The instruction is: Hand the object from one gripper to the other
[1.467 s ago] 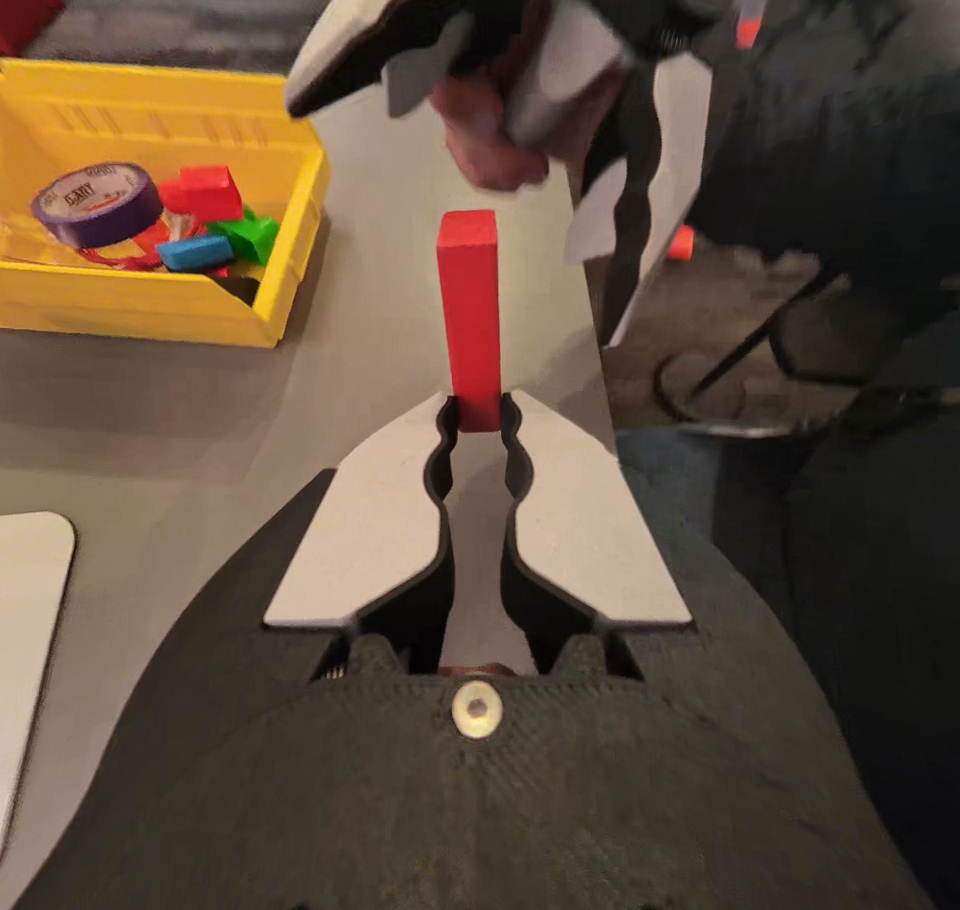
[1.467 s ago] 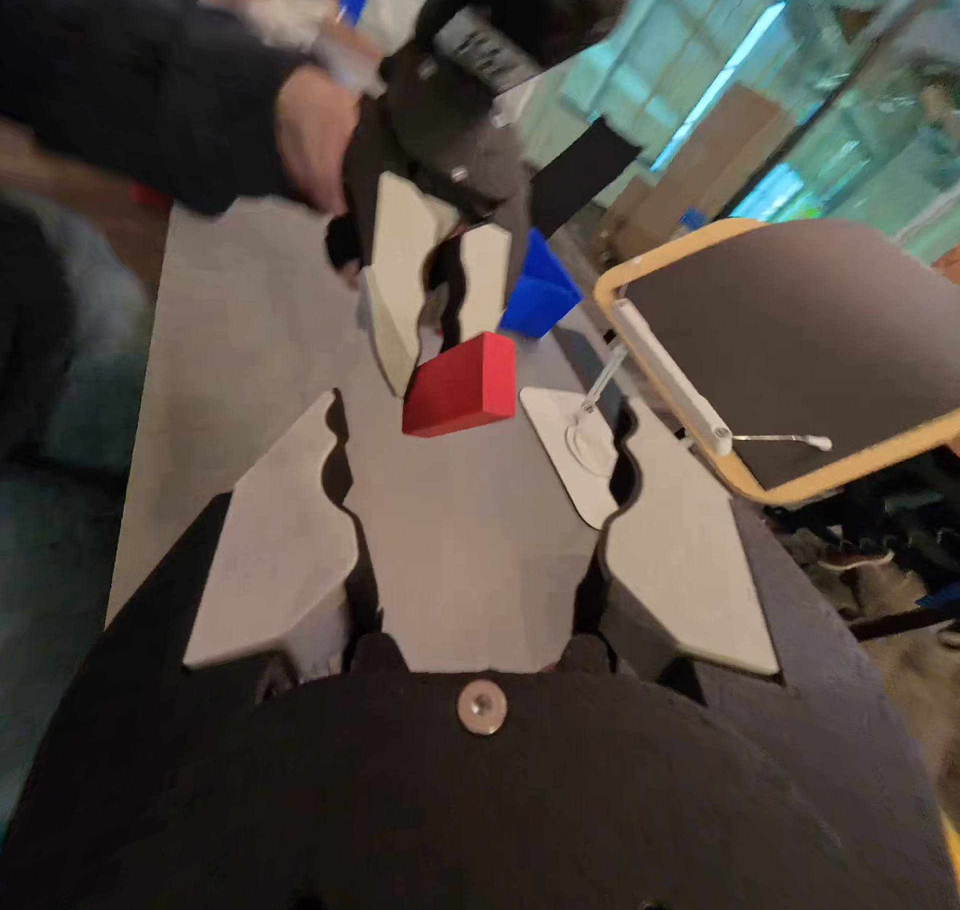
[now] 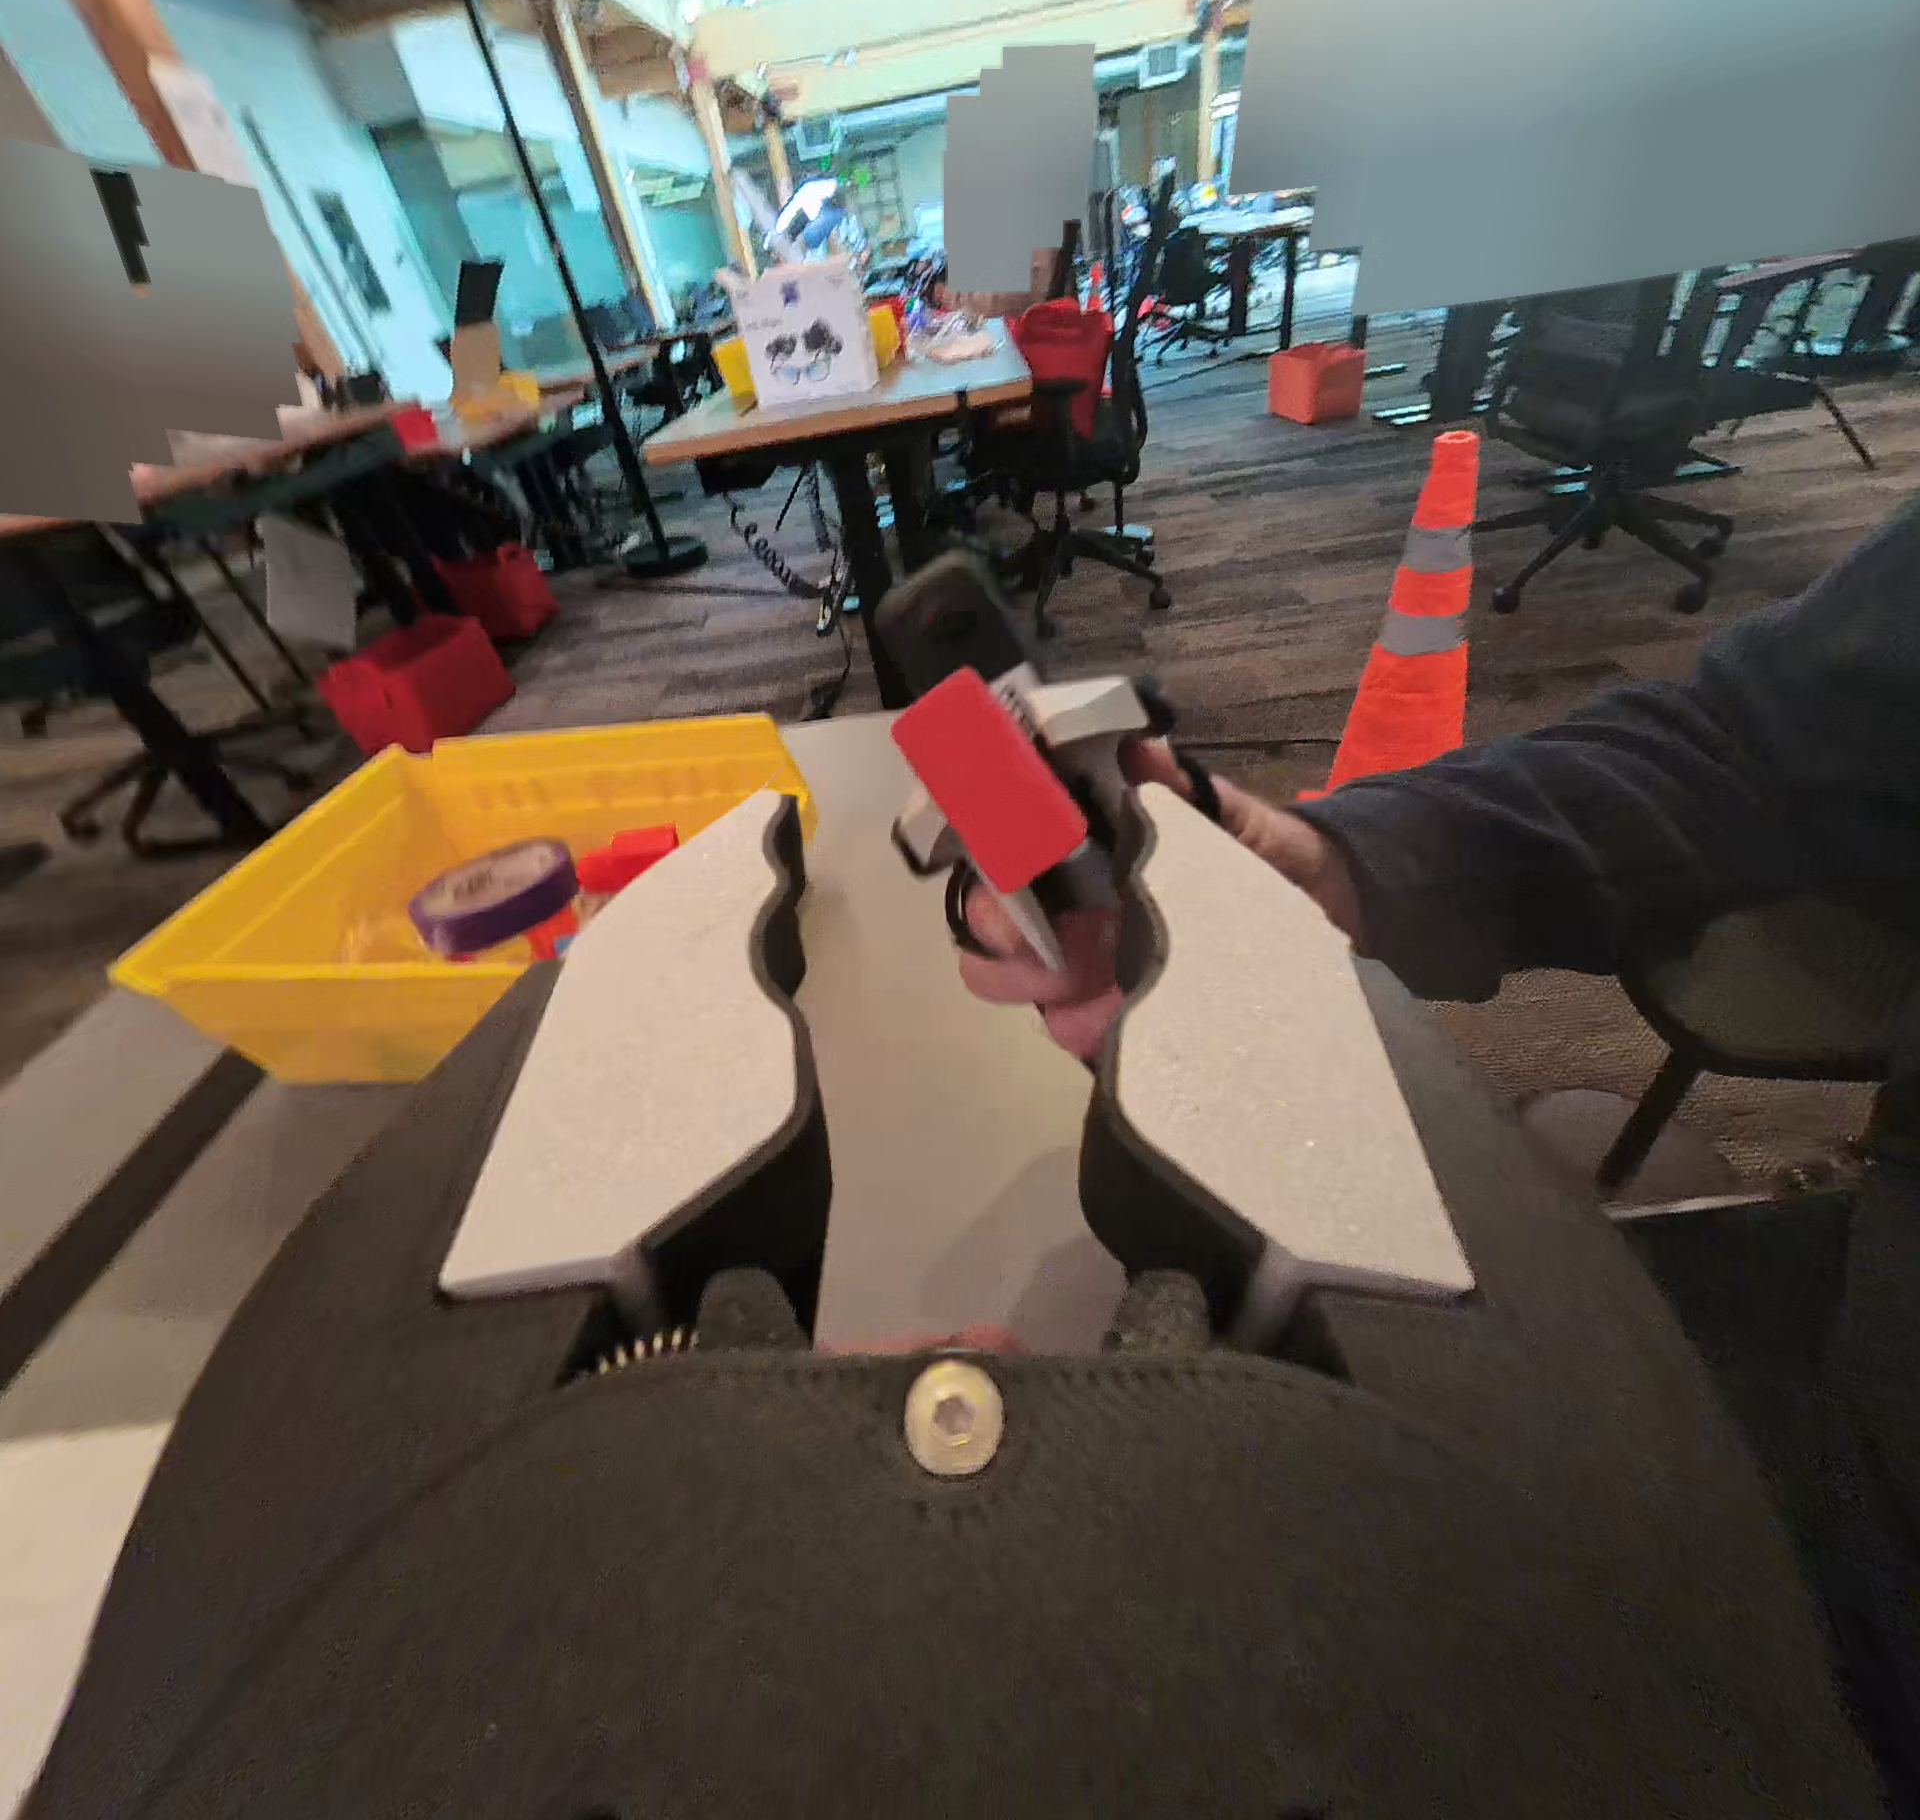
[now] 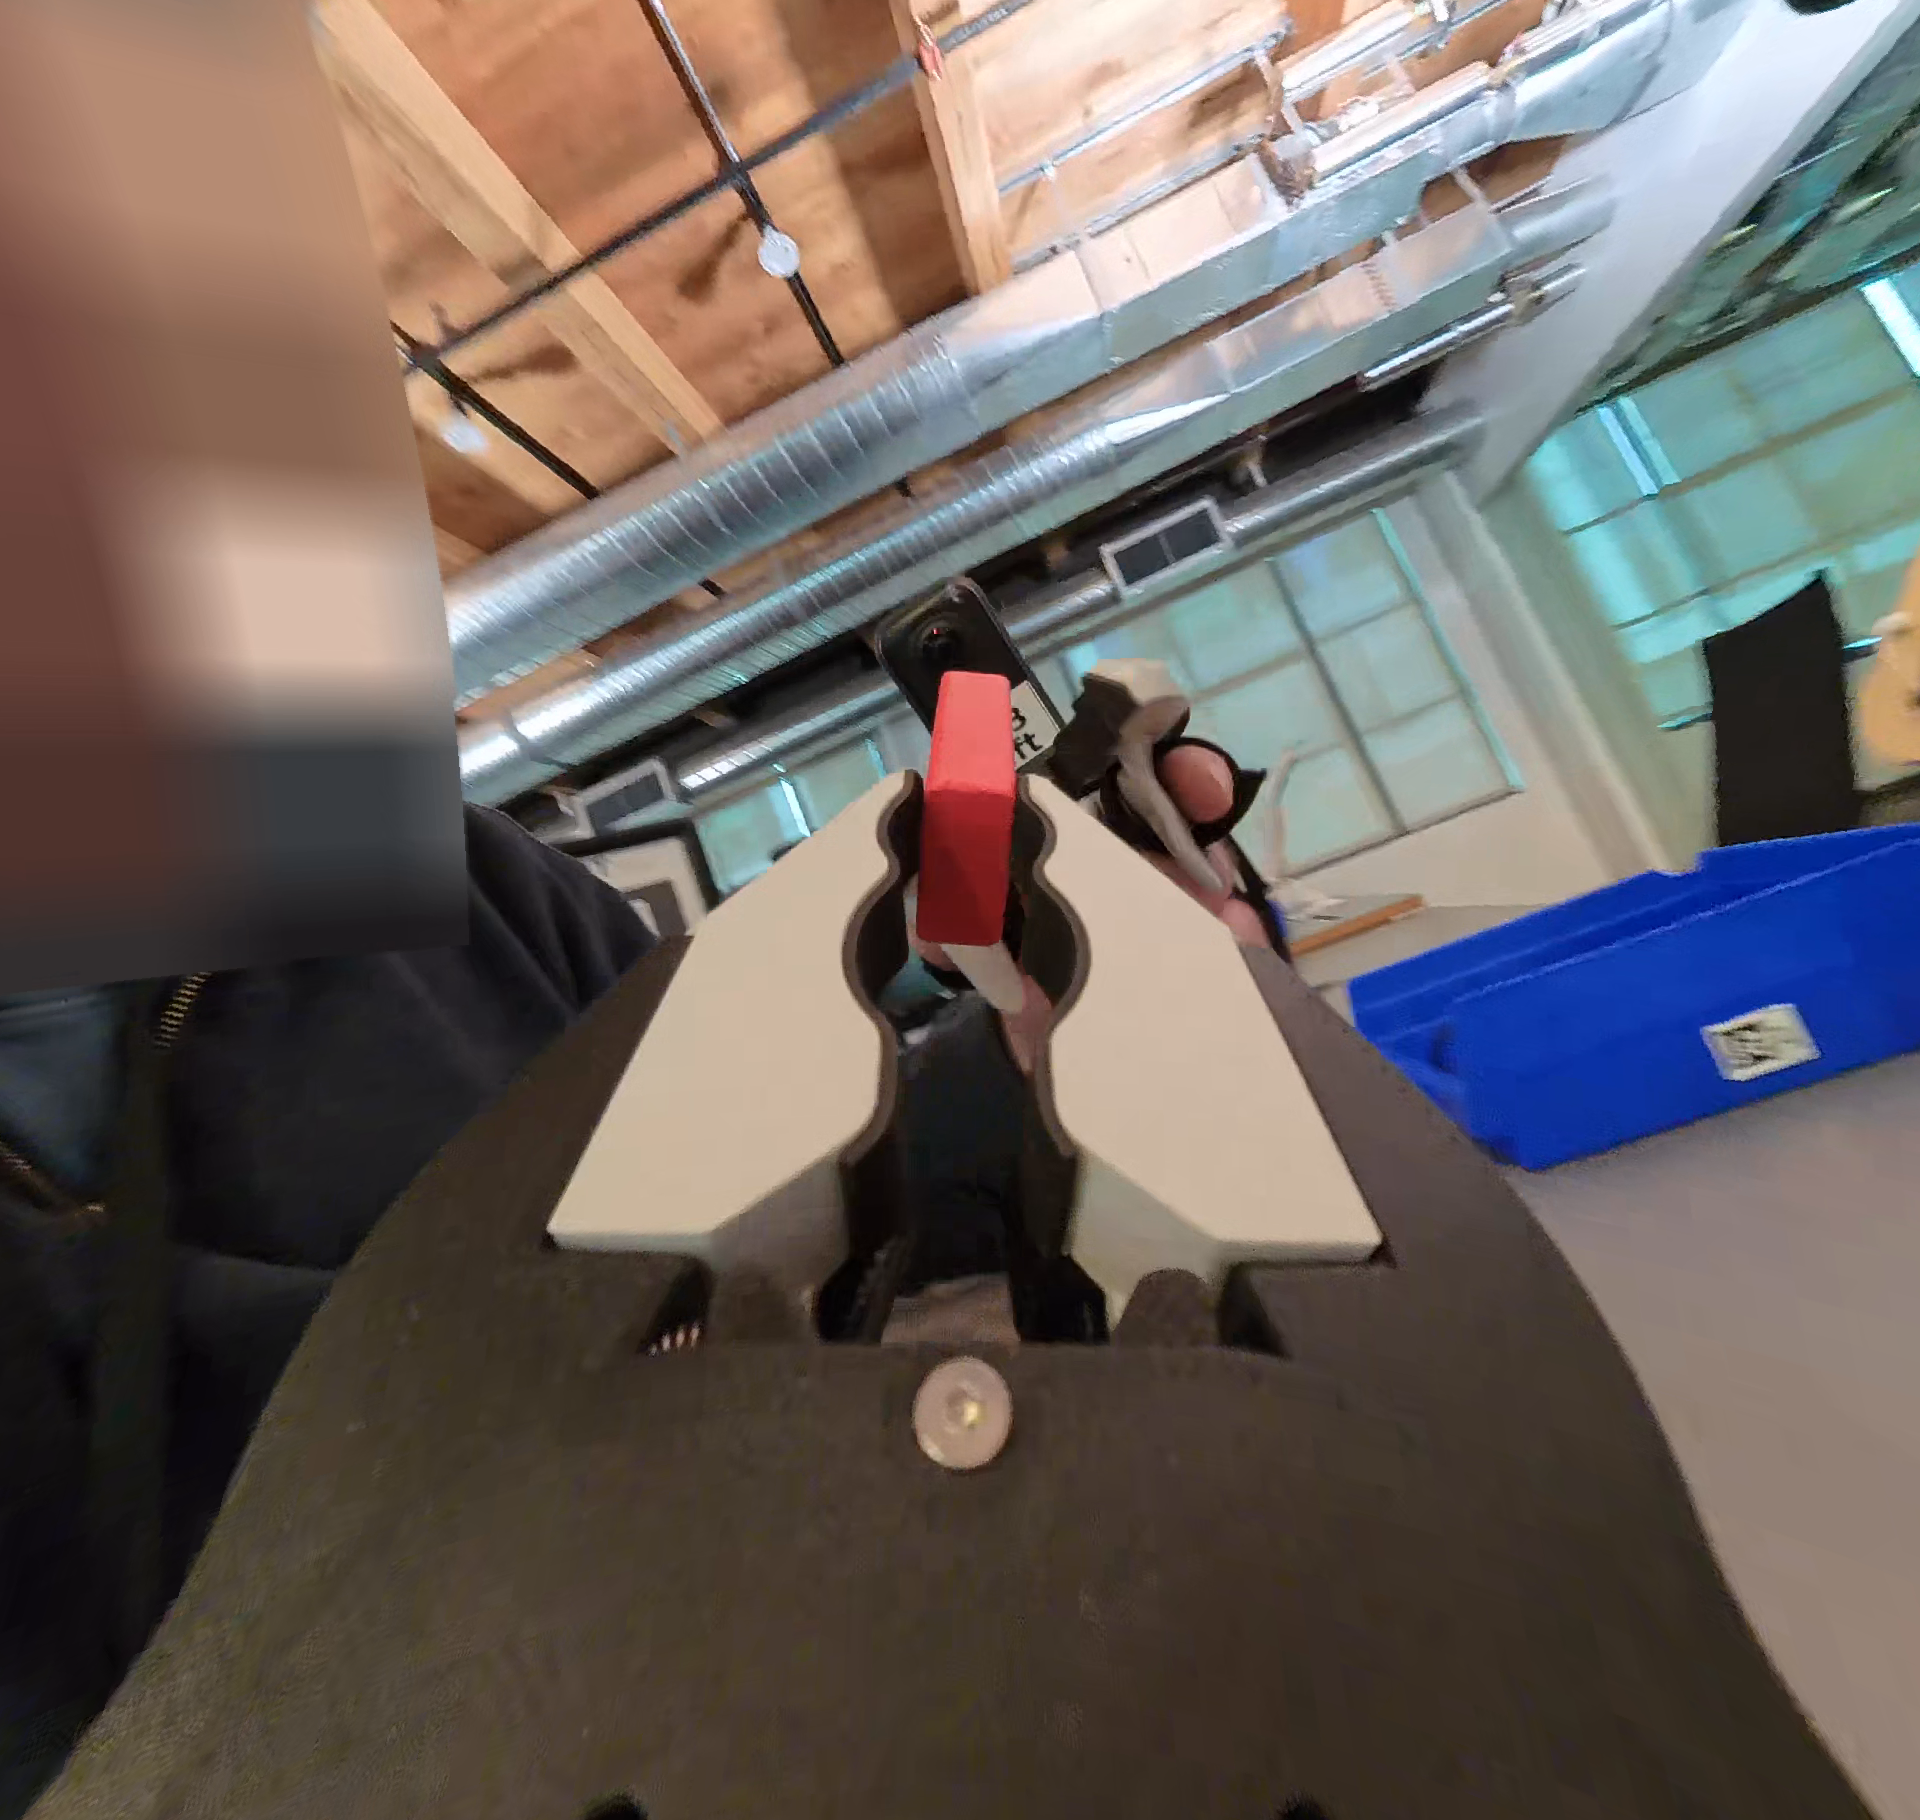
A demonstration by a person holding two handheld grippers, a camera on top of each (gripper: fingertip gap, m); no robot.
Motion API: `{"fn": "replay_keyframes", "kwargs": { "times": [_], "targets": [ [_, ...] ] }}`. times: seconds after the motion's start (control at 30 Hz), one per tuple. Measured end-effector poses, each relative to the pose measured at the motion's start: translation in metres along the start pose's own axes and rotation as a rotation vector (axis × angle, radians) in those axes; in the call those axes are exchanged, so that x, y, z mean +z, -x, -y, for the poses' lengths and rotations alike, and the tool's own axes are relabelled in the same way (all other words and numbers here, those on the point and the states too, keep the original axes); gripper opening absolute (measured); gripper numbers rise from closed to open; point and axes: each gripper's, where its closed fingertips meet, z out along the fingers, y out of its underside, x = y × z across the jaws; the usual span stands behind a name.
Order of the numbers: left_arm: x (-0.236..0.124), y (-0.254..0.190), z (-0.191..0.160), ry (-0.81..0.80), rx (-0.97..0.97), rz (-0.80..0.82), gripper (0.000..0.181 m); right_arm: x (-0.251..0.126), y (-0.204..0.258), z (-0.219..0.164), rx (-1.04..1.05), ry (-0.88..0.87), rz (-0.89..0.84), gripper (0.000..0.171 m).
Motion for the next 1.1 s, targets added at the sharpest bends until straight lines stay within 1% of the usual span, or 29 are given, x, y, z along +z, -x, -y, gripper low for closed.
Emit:
{"fn": "replay_keyframes", "kwargs": {
  "times": [0.1, 0.23, 0.37, 0.53, 0.67, 0.8, 1.0, 1.1],
  "targets": [
    [0.000, -0.017, 0.008, -0.011, 0.111, -0.077, 0.048, 0.004, 0.008, -0.007, 0.111, -0.018, 0.091, 0.014],
    [0.002, -0.033, 0.011, -0.006, 0.187, -0.135, 0.037, 0.009, 0.014, -0.018, 0.226, -0.015, 0.166, 0.014],
    [0.000, -0.036, 0.013, -0.035, 0.166, -0.146, 0.036, 0.010, 0.014, -0.021, 0.268, -0.012, 0.186, 0.014],
    [-0.001, -0.034, 0.010, -0.015, 0.147, -0.129, 0.036, 0.010, 0.011, -0.022, 0.253, -0.009, 0.172, 0.014],
    [-0.002, -0.035, 0.014, -0.037, 0.133, -0.138, 0.036, 0.013, 0.015, -0.020, 0.254, -0.011, 0.191, 0.014],
    [-0.002, -0.042, 0.017, -0.028, 0.201, -0.158, 0.036, 0.013, 0.022, -0.021, 0.268, -0.004, 0.237, 0.014],
    [0.000, -0.058, 0.011, 0.065, 0.354, -0.209, 0.036, 0.009, 0.033, -0.028, 0.368, 0.018, 0.339, 0.014],
    [0.001, -0.059, 0.010, 0.085, 0.364, -0.207, 0.036, 0.008, 0.033, -0.028, 0.382, 0.011, 0.343, 0.014]
  ]
}}
